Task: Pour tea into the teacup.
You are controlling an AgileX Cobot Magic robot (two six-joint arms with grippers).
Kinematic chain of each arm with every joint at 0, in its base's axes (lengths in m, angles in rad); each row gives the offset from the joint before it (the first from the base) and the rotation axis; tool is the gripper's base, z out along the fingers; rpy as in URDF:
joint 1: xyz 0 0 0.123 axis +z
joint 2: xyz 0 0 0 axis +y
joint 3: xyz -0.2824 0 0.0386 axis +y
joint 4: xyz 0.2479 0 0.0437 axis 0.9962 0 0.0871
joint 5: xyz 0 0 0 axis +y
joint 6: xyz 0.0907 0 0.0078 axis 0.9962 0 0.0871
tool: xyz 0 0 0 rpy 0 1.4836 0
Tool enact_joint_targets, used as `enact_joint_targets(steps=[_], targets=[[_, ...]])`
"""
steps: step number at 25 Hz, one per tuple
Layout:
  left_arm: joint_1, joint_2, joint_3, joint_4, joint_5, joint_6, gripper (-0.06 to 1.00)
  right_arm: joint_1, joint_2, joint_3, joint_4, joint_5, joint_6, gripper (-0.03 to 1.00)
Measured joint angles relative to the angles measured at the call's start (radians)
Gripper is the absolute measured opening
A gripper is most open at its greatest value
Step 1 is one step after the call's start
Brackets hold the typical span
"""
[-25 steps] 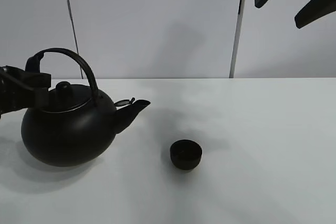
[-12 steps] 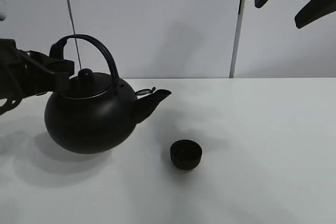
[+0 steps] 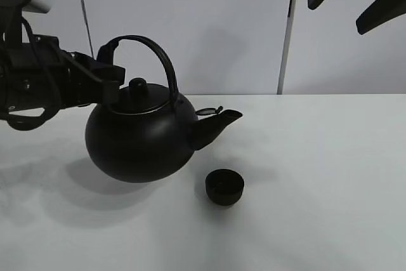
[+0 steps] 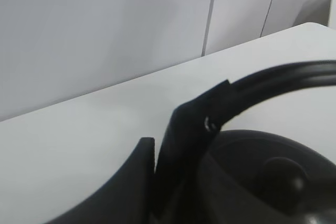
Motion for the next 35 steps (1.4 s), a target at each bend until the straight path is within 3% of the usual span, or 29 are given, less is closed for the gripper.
enact_joint_targets(steps=[7,13,20,24,30,35], targets=[[-0.005,0.000,-0.047,-0.076,0.152,-0.001,0.12,0.000,0.000,0.000,0.000,0.000,0.000,0.45],[-0.056,0.000,-0.051,-0.253,0.183,0.016,0.12,0.000,0.000,0.000,0.000,-0.001,0.000,0.45],[-0.124,0.000,-0.051,-0.472,0.193,0.134,0.12,0.000,0.000,0.000,0.000,-0.010,0.000,0.45],[-0.135,0.000,-0.051,-0.483,0.191,0.199,0.12,0.000,0.000,0.000,0.000,-0.022,0.000,0.45],[-0.135,0.000,-0.051,-0.414,0.173,0.309,0.12,0.000,0.000,0.000,0.000,-0.023,0.000,0.45],[-0.135,0.000,-0.051,-0.406,0.164,0.396,0.12,0.000,0.000,0.000,0.000,-0.025,0.000,0.45]])
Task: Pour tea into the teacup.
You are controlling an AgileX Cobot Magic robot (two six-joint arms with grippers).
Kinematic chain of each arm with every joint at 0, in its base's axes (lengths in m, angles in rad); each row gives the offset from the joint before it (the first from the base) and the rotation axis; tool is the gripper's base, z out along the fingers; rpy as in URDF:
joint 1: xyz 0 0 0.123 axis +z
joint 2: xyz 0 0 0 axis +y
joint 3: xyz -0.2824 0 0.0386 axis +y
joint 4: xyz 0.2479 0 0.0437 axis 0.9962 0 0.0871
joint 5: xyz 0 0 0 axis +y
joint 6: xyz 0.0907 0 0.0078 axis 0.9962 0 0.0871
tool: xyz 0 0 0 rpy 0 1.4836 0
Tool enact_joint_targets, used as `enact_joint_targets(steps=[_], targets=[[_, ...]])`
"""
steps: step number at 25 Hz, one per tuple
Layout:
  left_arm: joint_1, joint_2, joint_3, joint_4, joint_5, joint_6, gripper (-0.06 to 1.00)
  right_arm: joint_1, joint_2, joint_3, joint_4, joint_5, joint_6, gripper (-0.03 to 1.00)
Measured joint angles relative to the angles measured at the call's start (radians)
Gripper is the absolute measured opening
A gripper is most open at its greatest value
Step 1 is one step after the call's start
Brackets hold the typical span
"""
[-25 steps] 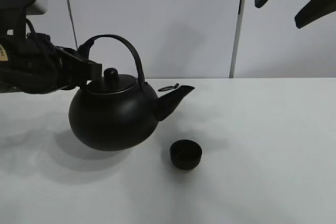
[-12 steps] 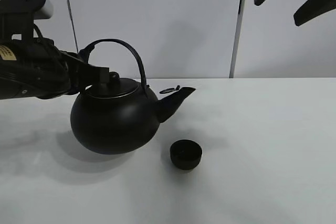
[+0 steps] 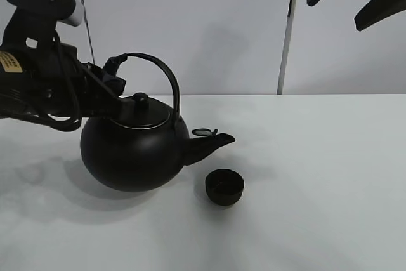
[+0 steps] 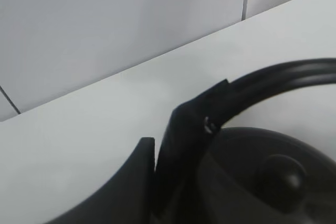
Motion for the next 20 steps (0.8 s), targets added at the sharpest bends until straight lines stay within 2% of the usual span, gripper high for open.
enact_joint_targets(steps=[3,11,15,20], targets=[[0.000,0.000,0.000,-0.015,-0.002,0.031,0.12,0.000,0.000,0.000,0.000,-0.001,0.000,0.45],[0.000,0.000,0.000,-0.140,-0.001,0.055,0.12,0.000,0.000,0.000,0.000,-0.001,0.000,0.45],[-0.014,0.000,0.000,-0.236,0.011,0.050,0.12,0.000,0.000,0.000,0.000,-0.001,0.000,0.45],[-0.068,0.000,0.000,-0.355,0.021,0.050,0.12,0.000,0.000,0.000,0.000,-0.001,0.000,0.45]])
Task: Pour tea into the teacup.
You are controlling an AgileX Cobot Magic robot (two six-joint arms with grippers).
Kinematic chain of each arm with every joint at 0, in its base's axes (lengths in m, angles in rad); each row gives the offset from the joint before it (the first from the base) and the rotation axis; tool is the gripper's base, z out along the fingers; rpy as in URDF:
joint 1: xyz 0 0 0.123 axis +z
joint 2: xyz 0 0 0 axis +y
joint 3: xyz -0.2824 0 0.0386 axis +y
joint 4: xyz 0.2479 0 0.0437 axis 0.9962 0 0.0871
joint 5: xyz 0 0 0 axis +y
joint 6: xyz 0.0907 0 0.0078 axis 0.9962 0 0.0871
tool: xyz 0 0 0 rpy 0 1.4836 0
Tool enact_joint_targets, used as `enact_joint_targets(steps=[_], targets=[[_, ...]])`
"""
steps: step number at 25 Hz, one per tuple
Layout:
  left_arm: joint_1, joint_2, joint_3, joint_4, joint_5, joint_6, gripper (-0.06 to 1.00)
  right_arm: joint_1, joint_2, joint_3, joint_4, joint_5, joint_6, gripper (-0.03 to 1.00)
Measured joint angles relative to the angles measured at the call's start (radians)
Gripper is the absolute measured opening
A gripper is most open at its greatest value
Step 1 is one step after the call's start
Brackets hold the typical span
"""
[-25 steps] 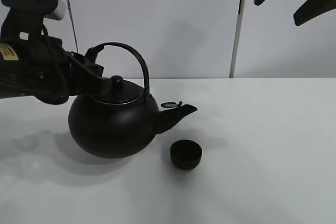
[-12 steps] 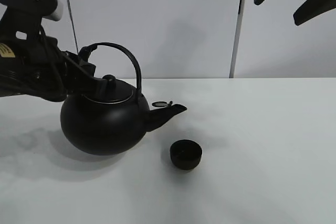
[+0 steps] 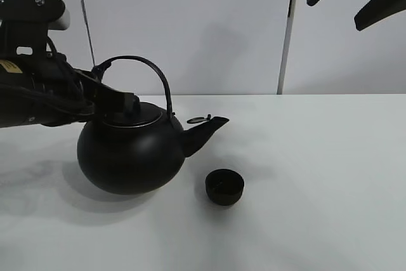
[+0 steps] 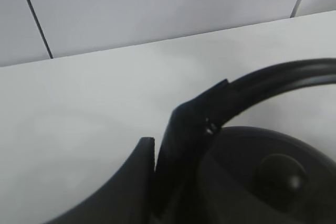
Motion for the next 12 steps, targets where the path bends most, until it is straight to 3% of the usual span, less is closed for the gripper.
enact_joint_targets(steps=[5,12], targets=[[-0.023,0.000,0.000,-0.014,-0.009,0.013,0.12,0.000,0.000,0.000,0.000,-0.001,0.000,0.45],[-0.023,0.000,-0.001,0.067,-0.062,0.127,0.12,0.000,0.000,0.000,0.000,-0.003,0.000,0.45]])
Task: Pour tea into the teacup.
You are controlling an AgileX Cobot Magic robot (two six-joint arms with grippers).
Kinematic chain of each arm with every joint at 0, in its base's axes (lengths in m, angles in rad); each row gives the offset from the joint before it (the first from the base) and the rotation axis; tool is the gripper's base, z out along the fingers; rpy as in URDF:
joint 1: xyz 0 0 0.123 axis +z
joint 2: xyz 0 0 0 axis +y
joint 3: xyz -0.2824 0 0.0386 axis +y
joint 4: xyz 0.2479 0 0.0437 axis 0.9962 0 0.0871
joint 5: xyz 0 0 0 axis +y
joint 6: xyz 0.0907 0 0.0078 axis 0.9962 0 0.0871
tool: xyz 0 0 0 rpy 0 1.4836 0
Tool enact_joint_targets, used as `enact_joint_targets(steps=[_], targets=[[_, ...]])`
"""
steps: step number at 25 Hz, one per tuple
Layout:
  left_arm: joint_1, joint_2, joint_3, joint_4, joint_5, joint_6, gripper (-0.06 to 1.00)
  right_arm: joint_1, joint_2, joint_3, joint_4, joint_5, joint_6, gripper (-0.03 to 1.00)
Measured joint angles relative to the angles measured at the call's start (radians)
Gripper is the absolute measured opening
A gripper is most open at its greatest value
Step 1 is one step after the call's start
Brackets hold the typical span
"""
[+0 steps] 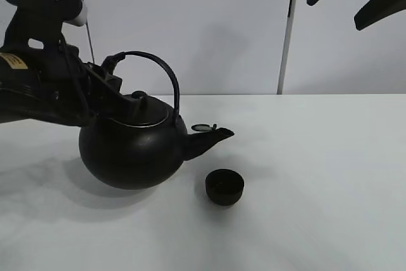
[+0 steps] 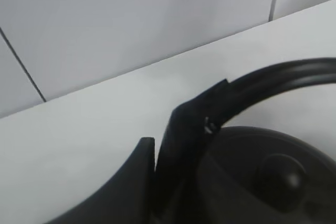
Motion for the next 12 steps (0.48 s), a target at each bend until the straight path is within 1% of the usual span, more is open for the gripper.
enact_joint_targets(steps=[5,12], targets=[[0.000,0.000,0.000,0.011,-0.005,0.078,0.12,0.000,0.000,0.000,0.000,-0.004,0.000,0.45],[0.000,0.000,0.000,0.009,-0.005,0.123,0.12,0.000,0.000,0.000,0.000,-0.005,0.000,0.45]])
